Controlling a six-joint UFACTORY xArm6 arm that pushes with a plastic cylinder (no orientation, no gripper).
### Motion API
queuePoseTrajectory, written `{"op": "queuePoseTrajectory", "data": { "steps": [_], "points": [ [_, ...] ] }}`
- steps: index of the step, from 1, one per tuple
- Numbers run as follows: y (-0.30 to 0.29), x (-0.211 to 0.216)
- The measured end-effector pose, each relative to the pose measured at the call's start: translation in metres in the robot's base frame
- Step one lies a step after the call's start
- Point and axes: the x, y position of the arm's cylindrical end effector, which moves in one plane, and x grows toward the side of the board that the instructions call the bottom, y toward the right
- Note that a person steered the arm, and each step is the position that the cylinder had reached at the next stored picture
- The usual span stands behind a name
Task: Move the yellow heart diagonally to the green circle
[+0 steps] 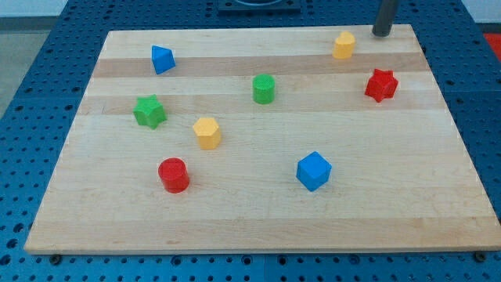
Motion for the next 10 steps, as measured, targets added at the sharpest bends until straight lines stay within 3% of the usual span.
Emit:
{"op": "queuePoseTrajectory", "data": {
  "steps": [3, 7, 10],
  "points": [
    [-0.060, 0.007],
    [-0.072, 0.011],
    [-0.122, 0.030]
  ]
}}
